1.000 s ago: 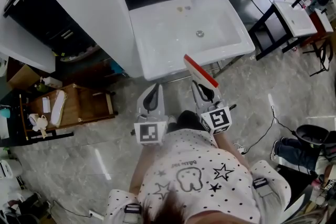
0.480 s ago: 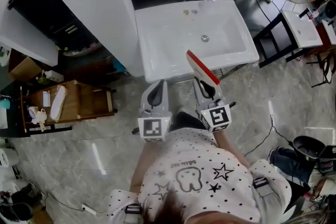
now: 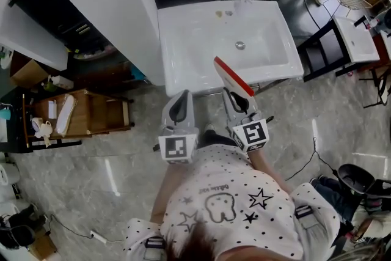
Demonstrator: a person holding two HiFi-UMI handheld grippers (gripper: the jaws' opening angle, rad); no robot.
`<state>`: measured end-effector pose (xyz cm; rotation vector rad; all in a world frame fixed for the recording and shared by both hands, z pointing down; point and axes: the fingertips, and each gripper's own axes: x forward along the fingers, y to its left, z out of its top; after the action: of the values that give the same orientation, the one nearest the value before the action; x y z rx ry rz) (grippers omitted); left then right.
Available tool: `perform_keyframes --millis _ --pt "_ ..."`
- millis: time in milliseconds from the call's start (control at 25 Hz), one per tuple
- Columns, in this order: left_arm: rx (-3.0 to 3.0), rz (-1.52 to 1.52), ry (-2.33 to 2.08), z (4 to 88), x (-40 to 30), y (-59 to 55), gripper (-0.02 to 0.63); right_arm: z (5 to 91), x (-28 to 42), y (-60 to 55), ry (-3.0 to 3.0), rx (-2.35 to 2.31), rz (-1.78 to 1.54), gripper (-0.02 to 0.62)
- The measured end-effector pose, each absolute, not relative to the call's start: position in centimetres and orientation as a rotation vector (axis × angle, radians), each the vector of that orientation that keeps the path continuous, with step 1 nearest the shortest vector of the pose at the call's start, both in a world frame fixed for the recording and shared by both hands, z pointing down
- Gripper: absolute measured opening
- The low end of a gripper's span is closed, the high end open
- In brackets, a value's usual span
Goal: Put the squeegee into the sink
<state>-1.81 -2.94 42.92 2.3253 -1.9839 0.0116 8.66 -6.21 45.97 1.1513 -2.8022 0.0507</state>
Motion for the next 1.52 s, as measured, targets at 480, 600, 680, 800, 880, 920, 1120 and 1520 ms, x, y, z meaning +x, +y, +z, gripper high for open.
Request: perform_keyframes --millis 480,600,680,800,880,920,1120,1520 --pt "2.331 0.023 -2.038 43.5 0.1 -5.1 -0.003 46.3 10.4 -8.4 -2.846 1.111 0.071 0.018" --pt "2.327 0.014 -2.046 43.6 0.6 -5.1 -0.003 46.8 10.9 -8.4 -2.845 1.099 0.089 0.018" --pt "2.324 0.011 -2.037 43.5 0.9 -5.0 -0.003 47.2 11.1 -8.3 -2.842 1.093 0.106 0.018" --pt "2.315 0.018 -2.034 44.1 1.0 -5.1 -0.003 47.5 11.2 -8.3 -2.834 1.090 0.101 0.018" --pt "2.315 0.026 -2.036 44.4 1.0 -5.4 -0.003 47.6 11.3 -8.5 -2.829 1.088 0.094 0.018" --pt "2.319 0.030 -2.037 44.3 1.1 -5.6 -0.003 47.5 11.3 -8.6 -2.828 1.088 0.093 0.018" --pt "2.327 0.033 -2.019 43.9 1.2 -6.2 -0.003 47.1 11.2 -9.3 -2.823 1.094 0.082 0.018" --pt "2.336 0.009 -1.983 44.1 -1.5 -8.7 -0.003 47.0 9.1 -11.5 -2.803 1.150 0.112 0.018"
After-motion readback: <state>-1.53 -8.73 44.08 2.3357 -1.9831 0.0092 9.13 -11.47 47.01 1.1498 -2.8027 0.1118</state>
